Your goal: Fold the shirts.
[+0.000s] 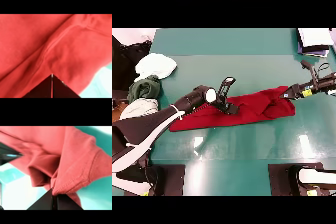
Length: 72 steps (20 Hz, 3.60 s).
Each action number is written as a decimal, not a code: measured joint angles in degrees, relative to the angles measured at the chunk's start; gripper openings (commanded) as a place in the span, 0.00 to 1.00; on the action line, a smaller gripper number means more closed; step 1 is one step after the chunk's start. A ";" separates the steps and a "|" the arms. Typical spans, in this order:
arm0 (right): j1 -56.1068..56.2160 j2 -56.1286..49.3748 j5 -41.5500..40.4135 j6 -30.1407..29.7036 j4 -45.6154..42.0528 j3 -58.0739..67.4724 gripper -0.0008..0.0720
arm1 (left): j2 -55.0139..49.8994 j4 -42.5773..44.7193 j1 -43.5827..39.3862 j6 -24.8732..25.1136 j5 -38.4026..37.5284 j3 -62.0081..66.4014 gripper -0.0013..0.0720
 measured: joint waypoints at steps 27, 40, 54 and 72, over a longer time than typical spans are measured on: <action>47.65 -17.31 -5.35 28.48 0.33 46.31 0.03 | 27.26 21.20 29.79 7.61 -29.42 6.93 0.05; 60.94 -32.22 -19.91 26.10 0.74 49.35 0.66 | 32.11 27.63 33.75 8.85 -33.22 6.99 0.05; 44.63 -19.37 -17.51 14.12 7.41 27.28 0.83 | 32.15 23.58 33.79 8.59 -33.59 6.99 0.05; 32.92 -26.69 -17.20 7.96 19.08 9.88 0.97 | 32.15 18.03 33.81 7.69 -31.36 6.84 0.05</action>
